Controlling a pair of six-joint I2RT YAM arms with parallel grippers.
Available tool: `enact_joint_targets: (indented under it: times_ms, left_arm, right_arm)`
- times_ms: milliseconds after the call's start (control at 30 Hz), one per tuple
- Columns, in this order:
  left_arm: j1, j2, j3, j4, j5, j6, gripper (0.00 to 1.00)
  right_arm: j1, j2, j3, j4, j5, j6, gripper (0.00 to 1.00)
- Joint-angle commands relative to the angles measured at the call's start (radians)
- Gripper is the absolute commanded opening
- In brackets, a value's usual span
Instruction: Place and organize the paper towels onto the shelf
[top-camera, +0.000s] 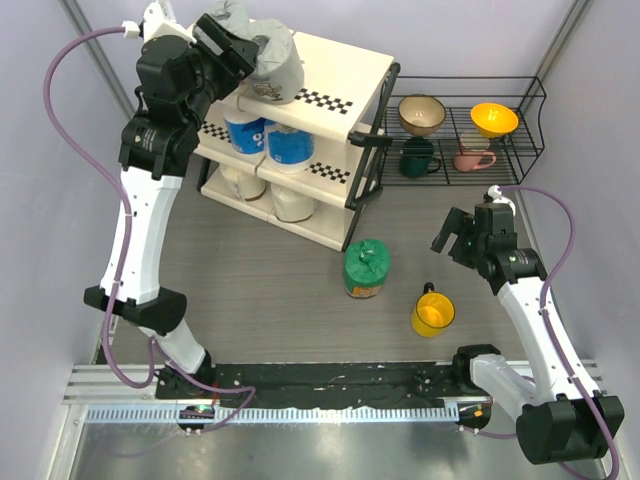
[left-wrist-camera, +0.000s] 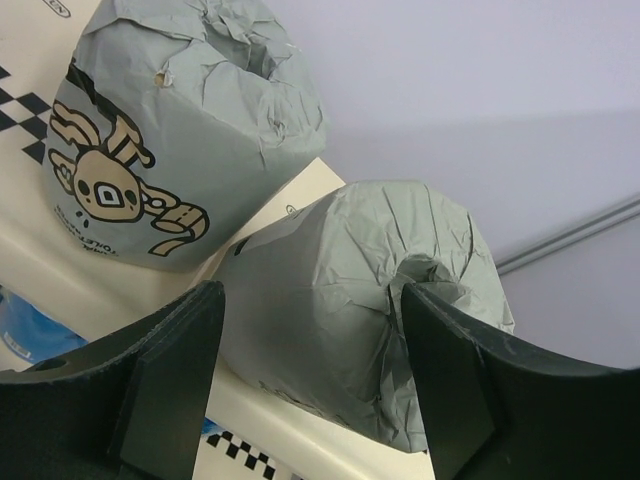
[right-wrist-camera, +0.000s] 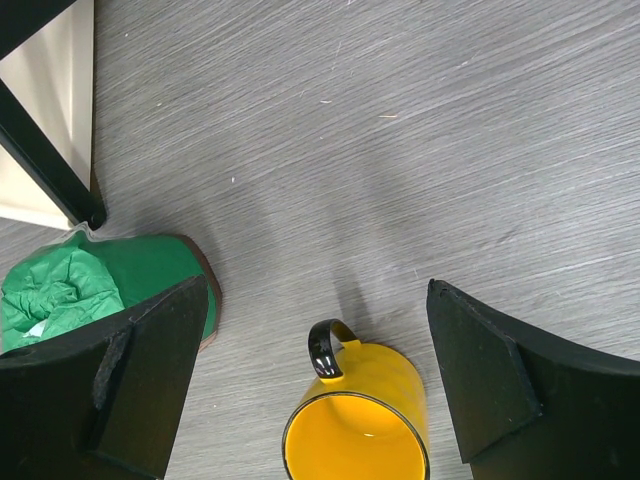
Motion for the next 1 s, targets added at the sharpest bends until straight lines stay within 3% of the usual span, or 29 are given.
enact_joint_targets:
  times_ms: [0,333,467,633,767,967]
  left_arm:
    - [0.017,0.000,-0.012,0.076,0.042,-0.024,0.80]
    - [0.070,-0.076,-0.070,0.146,0.114,-0.059,1.00]
    - [0.106,-0.130,-0.100,0.160,0.157,-0.076,1.00]
    - [0.119,-0.309,-0.279,0.192,0.164,-0.059,1.00]
    - [0.122,-0.444,-0.447,0.176,0.099,-0.004,1.00]
    - [0.128,-0.469,-0.515,0.142,0.021,0.073,1.00]
  right_arm:
    - [0.001,-0.006,0.024,0.031,0.013,-0.011,0.96]
    - [0.000,-0.004,0.022,0.030,0.016,-0.011,0.96]
    - [0.000,-0.004,0.024,0.031,0.022,-0.010,0.96]
    - [0.001,-0.042,0.056,0.034,0.049,-0.011,0.96]
    - [0.001,-0.075,0.140,0.034,0.069,-0.022,0.96]
    - [0.000,-0.090,0.252,0.035,0.068,-0.001,0.96]
